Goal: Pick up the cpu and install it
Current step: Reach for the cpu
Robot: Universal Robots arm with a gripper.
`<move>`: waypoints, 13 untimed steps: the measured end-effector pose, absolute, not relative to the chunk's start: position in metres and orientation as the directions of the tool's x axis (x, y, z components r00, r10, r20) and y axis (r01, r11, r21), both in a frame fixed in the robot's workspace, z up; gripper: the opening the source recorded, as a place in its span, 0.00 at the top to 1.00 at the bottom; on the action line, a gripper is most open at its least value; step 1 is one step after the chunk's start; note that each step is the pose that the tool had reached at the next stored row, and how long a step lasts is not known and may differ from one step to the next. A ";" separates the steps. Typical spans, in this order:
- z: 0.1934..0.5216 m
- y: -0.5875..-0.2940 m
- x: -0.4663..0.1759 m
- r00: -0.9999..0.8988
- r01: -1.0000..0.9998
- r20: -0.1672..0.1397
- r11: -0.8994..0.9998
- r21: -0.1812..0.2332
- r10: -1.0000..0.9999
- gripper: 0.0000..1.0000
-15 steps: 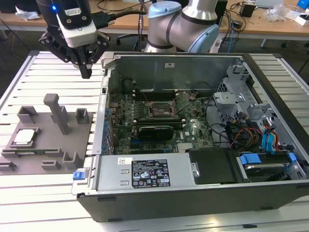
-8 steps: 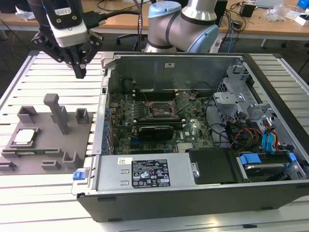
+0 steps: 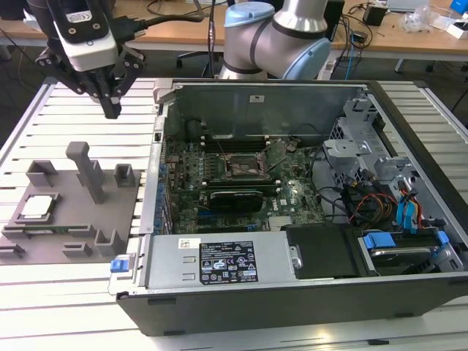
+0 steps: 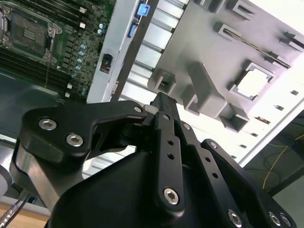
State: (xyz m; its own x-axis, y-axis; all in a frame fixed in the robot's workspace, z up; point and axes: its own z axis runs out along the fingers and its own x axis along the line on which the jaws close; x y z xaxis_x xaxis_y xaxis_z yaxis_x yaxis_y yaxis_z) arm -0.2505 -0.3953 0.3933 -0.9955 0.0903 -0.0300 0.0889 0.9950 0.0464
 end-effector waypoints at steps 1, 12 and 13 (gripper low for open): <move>0.393 -0.395 -0.254 -0.995 0.089 -0.030 0.995 0.046 0.091 0.89; 0.393 -0.395 -0.280 -0.995 0.089 -0.032 0.995 0.047 0.091 0.89; 0.393 -0.395 -0.281 -0.995 0.089 -0.032 0.995 0.047 0.091 0.89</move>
State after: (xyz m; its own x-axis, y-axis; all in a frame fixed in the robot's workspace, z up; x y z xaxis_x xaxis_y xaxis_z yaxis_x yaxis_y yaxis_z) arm -0.2809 -0.3950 0.3933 -0.9953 0.0910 -0.0320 0.0894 0.9949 0.0468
